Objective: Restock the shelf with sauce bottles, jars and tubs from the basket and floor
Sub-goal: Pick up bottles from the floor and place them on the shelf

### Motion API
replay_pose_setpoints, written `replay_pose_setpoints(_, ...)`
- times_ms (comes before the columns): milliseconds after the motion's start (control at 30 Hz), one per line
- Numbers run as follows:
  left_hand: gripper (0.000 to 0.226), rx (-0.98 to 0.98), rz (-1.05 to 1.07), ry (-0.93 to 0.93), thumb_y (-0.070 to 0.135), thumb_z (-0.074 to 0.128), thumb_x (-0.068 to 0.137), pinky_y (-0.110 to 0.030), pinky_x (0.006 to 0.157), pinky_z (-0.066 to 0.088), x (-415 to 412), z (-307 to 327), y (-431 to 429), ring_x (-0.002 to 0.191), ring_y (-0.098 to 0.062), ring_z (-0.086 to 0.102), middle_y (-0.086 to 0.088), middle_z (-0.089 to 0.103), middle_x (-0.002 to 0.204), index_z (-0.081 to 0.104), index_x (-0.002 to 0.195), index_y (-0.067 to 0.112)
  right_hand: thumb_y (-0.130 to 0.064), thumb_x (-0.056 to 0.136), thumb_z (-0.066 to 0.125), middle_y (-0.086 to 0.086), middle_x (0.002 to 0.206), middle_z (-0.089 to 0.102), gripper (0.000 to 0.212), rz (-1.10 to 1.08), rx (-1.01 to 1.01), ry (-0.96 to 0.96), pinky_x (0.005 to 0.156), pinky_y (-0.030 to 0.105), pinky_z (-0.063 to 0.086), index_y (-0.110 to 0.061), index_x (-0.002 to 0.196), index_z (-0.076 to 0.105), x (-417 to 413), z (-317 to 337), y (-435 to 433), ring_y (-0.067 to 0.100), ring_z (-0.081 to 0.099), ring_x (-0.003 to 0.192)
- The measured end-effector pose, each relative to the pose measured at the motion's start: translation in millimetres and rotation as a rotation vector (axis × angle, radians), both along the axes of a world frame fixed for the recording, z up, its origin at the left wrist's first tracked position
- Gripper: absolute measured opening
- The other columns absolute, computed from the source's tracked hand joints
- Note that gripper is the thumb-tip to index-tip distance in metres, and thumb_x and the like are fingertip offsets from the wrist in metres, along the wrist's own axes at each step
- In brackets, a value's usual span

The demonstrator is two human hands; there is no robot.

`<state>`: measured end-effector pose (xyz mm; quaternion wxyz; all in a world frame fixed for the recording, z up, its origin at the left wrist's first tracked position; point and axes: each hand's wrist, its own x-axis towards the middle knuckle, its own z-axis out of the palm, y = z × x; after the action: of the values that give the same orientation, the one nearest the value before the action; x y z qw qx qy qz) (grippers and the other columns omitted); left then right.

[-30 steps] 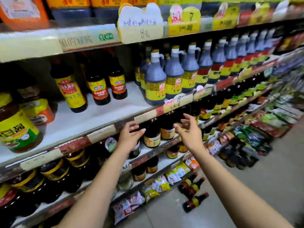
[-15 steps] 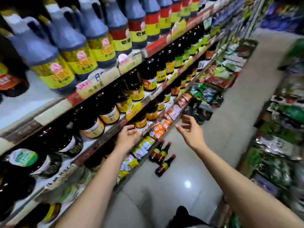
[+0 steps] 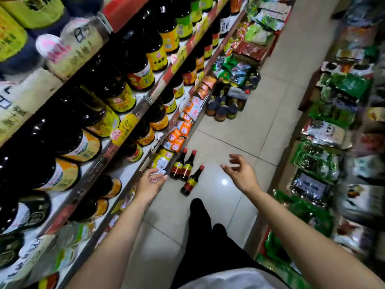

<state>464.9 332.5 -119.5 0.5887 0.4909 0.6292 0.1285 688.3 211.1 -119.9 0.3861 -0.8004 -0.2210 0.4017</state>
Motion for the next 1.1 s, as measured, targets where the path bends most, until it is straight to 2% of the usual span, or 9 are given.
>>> replay_pose_setpoints(67,0.031,-0.047,-0.009,0.005,0.002,0.057,0.087,-0.024,0.064,0.04,4,-18,10,0.083,-0.018,0.052,-0.013,0.054,0.095,0.044,0.114,0.008,-0.027,0.084,0.065,0.011,0.123,0.056,0.049,-0.003,-0.054,0.015,0.08,0.031,0.049,-0.011,0.127,0.048,5,-10,4,0.019,0.058,0.091)
replay_pose_setpoints(200,0.039,-0.1,-0.037,0.075,-0.002,0.057,0.086,-0.014,0.051,0.044,15,-65,42,0.072,-0.009,0.049,-0.017,0.052,0.104,0.044,0.122,-0.006,-0.028,0.085,0.064,0.012,0.12,0.058,0.047,-0.042,-0.177,0.059,0.085,0.035,0.05,-0.011,0.126,0.049,17,-41,23,0.018,0.057,0.09)
replay_pose_setpoints(367,0.025,-0.282,-0.064,0.093,0.006,0.068,0.077,-0.018,0.048,0.04,27,-125,73,0.08,-0.023,0.051,-0.011,0.054,0.09,0.049,0.09,0.016,-0.029,0.086,0.062,0.012,0.12,0.059,0.043,-0.077,-0.301,0.18,0.092,0.04,0.049,-0.014,0.124,0.05,29,-93,47,0.024,0.059,0.1)
replay_pose_setpoints(467,0.025,-0.266,-0.097,0.168,-0.004,0.058,0.085,-0.024,0.06,0.041,37,-180,88,0.081,-0.021,0.053,-0.008,0.054,0.091,0.048,0.104,0.009,-0.027,0.086,0.062,0.01,0.113,0.061,0.037,-0.082,-0.356,0.24,0.095,0.042,0.048,-0.015,0.12,0.051,33,-138,63,0.027,0.06,0.103)
replay_pose_setpoints(533,0.024,-0.282,-0.059,0.169,-0.007,0.055,0.085,-0.023,0.059,0.037,45,-212,97,0.079,-0.021,0.053,-0.01,0.053,0.093,0.048,0.1,0.009,-0.023,0.087,0.061,0.006,0.104,0.062,0.033,-0.103,-0.363,0.281,0.095,0.038,0.048,-0.014,0.118,0.052,34,-169,72,0.025,0.061,0.099)
replay_pose_setpoints(700,0.03,-0.29,-0.017,0.205,-0.002,0.059,0.084,-0.03,0.067,0.04,61,-311,118,0.093,-0.024,0.053,-0.012,0.055,0.105,0.045,0.106,0.013,-0.024,0.087,0.061,-0.005,0.086,0.061,0.028,-0.137,-0.392,0.361,0.074,0.022,0.042,-0.016,0.113,0.053,39,-269,96,0.011,0.058,0.077)
replay_pose_setpoints(833,0.03,-0.274,-0.075,0.303,0.004,0.065,0.081,-0.044,0.091,0.044,64,-398,129,0.107,-0.031,0.057,-0.018,0.059,0.118,0.048,0.105,0.014,-0.028,0.087,0.062,0.002,0.094,0.063,0.028,-0.151,-0.44,0.388,0.082,0.03,0.045,-0.018,0.112,0.055,44,-360,106,0.022,0.06,0.089)
replay_pose_setpoints(1000,0.049,-0.194,-0.186,0.378,0.011,0.066,0.082,-0.039,0.093,0.043,74,-480,135,0.107,-0.021,0.054,-0.009,0.054,0.127,0.045,0.126,0.008,-0.04,0.083,0.064,0.007,0.105,0.066,0.034,-0.163,-0.504,0.423,0.094,0.043,0.048,-0.02,0.109,0.055,43,-466,107,0.027,0.062,0.096)
replay_pose_setpoints(1100,0.053,-0.172,-0.264,0.339,0.012,0.066,0.083,-0.043,0.098,0.043,80,-530,141,0.111,-0.023,0.053,-0.01,0.048,0.133,0.041,0.129,0.01,-0.037,0.083,0.065,0.006,0.102,0.066,0.036,-0.151,-0.529,0.461,0.083,0.037,0.046,-0.016,0.11,0.056,34,-522,110,0.023,0.058,0.084)
